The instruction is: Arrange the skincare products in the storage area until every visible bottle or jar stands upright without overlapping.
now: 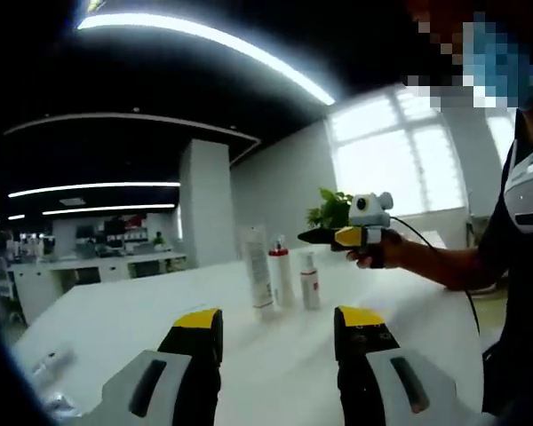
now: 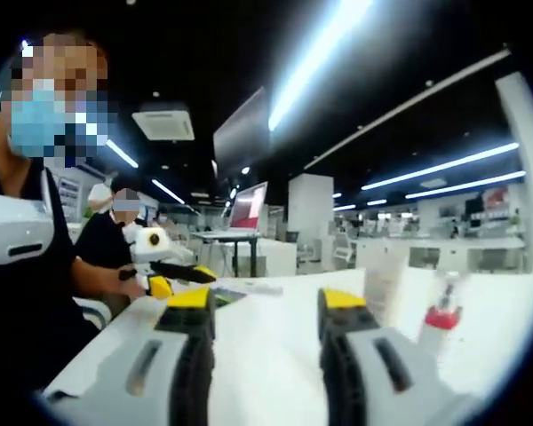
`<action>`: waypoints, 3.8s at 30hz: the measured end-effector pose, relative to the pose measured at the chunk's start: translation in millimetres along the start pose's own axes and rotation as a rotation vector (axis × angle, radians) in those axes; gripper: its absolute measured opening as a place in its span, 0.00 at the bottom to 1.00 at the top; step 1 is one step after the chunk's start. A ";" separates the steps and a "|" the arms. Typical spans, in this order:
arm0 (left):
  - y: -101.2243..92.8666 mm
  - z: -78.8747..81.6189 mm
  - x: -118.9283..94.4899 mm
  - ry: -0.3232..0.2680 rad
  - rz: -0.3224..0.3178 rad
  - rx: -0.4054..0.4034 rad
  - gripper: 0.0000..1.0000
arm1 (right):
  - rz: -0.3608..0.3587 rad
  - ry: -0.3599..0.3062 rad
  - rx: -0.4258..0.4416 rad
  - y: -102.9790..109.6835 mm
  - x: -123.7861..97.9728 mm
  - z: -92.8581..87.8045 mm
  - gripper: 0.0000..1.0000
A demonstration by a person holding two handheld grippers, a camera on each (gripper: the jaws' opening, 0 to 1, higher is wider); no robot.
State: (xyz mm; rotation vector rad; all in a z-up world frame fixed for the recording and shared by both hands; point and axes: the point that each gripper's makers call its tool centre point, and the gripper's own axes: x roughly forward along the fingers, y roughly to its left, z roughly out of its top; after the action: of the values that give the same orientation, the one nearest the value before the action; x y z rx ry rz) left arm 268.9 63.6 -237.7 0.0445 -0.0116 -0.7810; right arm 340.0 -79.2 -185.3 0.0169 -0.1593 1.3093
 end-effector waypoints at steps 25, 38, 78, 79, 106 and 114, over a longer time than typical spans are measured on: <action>64.8 -10.5 -72.3 -0.048 0.161 -0.053 0.50 | 0.112 0.118 -0.003 34.8 78.9 -27.1 0.45; 91.5 -17.3 -103.0 -0.079 0.214 -0.084 0.50 | 0.171 0.168 -0.008 48.8 122.4 -36.0 0.45; 145.2 -36.9 -153.2 -0.140 0.341 -0.165 0.47 | 0.289 0.271 -0.034 65.2 220.4 -67.7 0.44; 146.7 -36.4 -155.0 -0.145 0.355 -0.161 0.45 | 0.290 0.272 -0.033 64.5 222.8 -68.7 0.44; 168.2 -49.9 -159.4 -0.078 0.455 -0.151 0.47 | 0.291 0.336 -0.055 40.9 287.5 -97.8 0.41; 180.1 -50.3 -165.1 -0.102 0.473 -0.207 0.48 | 0.299 0.371 -0.090 34.5 307.3 -104.9 0.40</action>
State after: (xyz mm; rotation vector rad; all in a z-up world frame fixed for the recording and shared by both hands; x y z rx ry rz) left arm 279.7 309.4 -278.9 -0.1894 -0.0369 -0.3079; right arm 394.7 235.6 -252.8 -0.3355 0.1011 1.5767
